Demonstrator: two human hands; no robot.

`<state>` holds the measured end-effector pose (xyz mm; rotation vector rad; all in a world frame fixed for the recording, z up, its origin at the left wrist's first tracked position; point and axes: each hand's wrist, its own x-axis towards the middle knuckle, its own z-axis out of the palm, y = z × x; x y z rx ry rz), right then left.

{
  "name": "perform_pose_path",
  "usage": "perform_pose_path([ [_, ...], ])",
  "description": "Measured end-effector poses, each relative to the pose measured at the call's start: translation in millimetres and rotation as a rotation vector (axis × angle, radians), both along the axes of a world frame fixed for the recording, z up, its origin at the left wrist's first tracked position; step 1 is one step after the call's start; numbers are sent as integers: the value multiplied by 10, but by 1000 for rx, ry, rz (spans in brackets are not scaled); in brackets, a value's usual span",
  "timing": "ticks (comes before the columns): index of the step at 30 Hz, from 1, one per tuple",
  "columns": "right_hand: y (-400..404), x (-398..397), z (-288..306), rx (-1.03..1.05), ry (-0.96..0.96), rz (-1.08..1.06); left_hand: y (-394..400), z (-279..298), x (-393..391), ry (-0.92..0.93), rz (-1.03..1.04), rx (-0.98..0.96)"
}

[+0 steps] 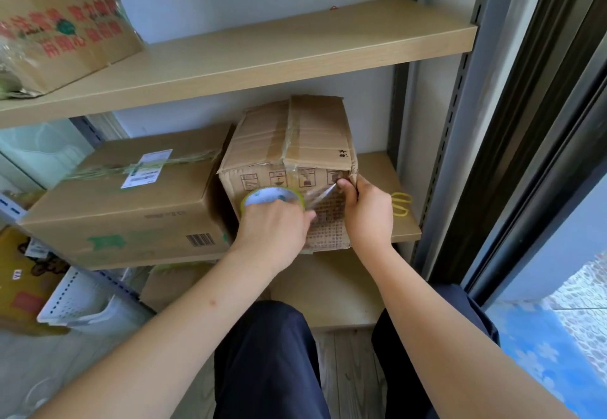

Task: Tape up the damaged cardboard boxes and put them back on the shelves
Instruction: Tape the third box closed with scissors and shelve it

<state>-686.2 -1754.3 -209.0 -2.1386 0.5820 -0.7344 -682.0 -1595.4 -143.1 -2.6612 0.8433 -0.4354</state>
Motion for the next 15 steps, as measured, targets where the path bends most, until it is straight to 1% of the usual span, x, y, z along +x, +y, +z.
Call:
perform_pose_path([
  [2,-56,-34,-26,0,-15,15,165,10,-18,29,-151,75],
  [3,-71,-46,-31,-8,-12,33,247,53,-36,12,-155,93],
  [6,-88,-33,-33,-4,-18,79,456,164,15,-16,29,38],
  [9,-87,-4,-35,3,-16,95,626,163,91,32,252,-51],
  [11,-81,3,-28,-9,-7,112,679,149,120,30,292,-52],
  [12,-88,6,-23,-11,-9,112,706,124,137,61,271,-53],
  [14,-137,-3,-18,-16,-1,110,766,86,160,267,166,-89],
  [15,-162,-13,-13,-21,14,116,820,77,164,335,108,-94],
])
